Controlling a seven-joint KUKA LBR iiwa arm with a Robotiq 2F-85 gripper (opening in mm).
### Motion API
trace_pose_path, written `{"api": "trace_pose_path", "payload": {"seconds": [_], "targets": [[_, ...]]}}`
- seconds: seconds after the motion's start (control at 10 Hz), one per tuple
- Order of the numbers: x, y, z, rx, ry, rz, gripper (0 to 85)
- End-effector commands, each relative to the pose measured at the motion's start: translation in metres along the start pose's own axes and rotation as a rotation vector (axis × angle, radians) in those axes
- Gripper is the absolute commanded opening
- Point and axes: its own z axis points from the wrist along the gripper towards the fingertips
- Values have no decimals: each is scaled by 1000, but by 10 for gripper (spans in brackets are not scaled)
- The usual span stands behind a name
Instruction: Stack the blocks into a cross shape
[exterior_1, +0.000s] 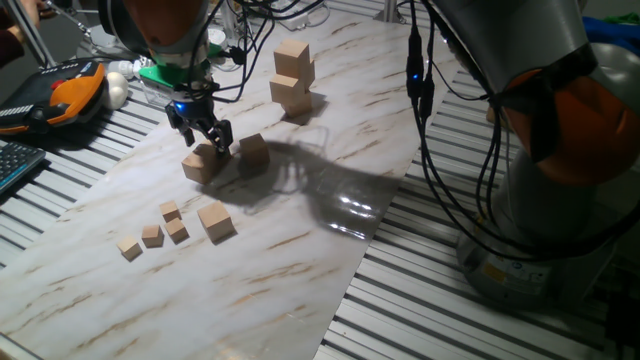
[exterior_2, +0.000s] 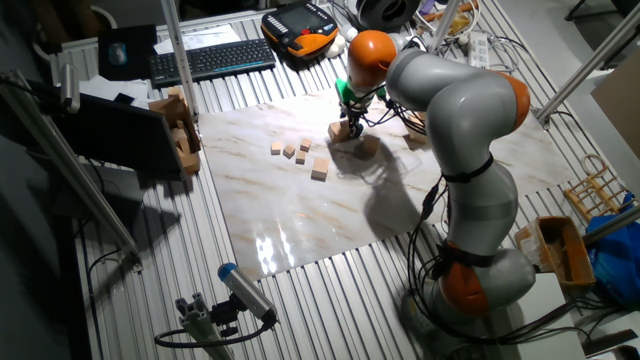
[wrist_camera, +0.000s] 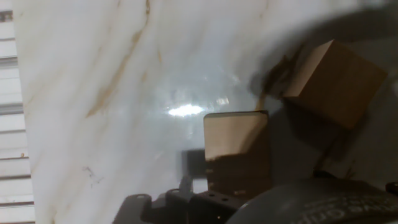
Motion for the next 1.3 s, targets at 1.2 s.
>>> {"api": "trace_pose_path", "payload": {"seconds": [1.2], "targets": [[-1,1,7,15,-5,-2,680]]}}
